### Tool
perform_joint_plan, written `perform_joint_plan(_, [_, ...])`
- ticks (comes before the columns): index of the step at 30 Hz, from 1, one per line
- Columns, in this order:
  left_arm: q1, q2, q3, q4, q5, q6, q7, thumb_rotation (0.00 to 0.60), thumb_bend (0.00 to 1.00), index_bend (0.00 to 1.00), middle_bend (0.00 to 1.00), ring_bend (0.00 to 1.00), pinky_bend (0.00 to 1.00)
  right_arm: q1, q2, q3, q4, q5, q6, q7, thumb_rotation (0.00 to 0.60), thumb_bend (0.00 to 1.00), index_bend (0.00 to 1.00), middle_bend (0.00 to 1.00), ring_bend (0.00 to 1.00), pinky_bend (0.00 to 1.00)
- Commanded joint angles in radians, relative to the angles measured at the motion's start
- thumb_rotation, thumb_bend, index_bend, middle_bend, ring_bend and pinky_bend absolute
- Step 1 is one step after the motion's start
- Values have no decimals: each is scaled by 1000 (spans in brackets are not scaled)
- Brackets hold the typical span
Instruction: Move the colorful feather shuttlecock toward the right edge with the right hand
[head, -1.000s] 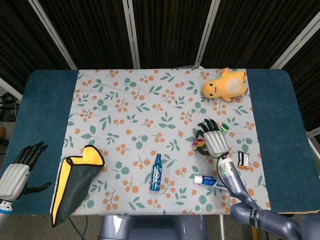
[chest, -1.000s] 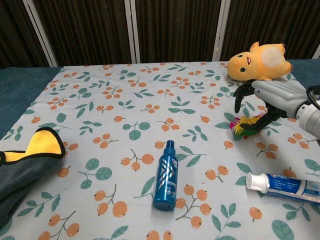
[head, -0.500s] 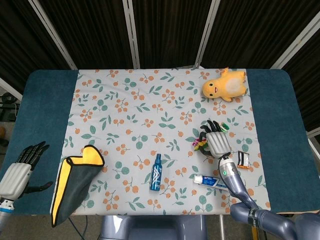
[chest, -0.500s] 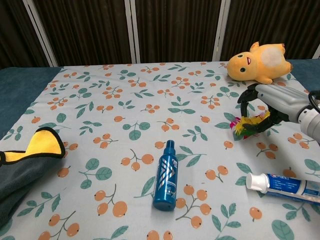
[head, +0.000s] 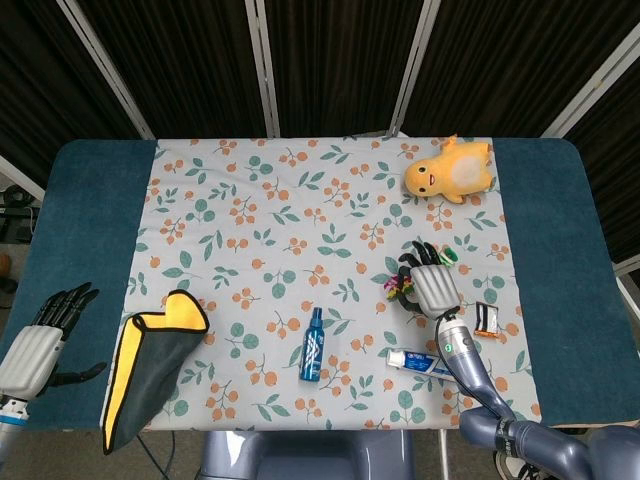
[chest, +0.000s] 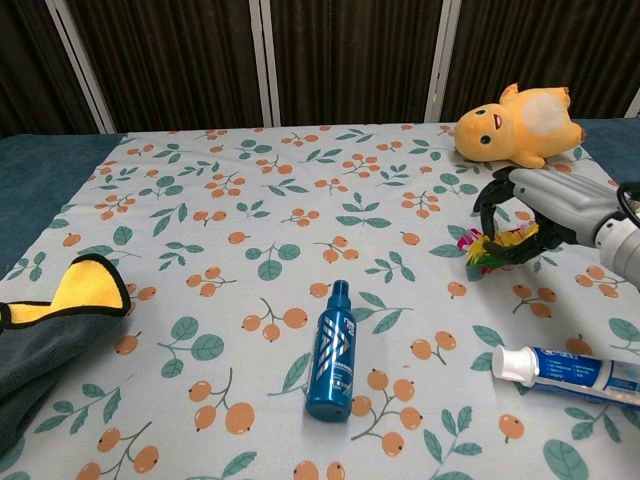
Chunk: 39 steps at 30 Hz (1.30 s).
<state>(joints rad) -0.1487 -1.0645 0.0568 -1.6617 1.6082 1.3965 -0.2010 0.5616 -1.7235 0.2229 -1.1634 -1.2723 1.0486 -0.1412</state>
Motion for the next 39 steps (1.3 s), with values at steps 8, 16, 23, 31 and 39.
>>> perform_joint_plan(8, [1, 0, 0, 1, -1, 0, 2, 599, 189, 0, 0, 0, 0, 0, 41, 18, -66, -3, 38, -22, 600, 354, 616, 244, 0, 0])
perform_joint_plan(16, [3, -3, 0, 3, 3, 6, 8, 598, 192, 0, 0, 0, 0, -6, 128, 53, -189, 3, 84, -66, 600, 357, 618, 244, 0, 0])
perform_joint_plan(23, [6, -9, 1, 9, 11, 15, 23, 599, 190, 0, 0, 0, 0, -35, 209, 95, -318, 41, 147, -91, 600, 357, 625, 250, 0, 0])
perform_joint_plan(31, [10, -17, -1, 13, 13, 25, 38, 598, 190, 0, 0, 0, 0, -67, 277, 100, -414, 64, 191, -112, 600, 358, 629, 250, 0, 0])
perform_joint_plan(39, [14, -22, -1, 15, 17, 34, 51, 600, 190, 0, 0, 0, 0, -103, 328, 82, -488, 61, 233, -112, 600, 358, 629, 250, 0, 0])
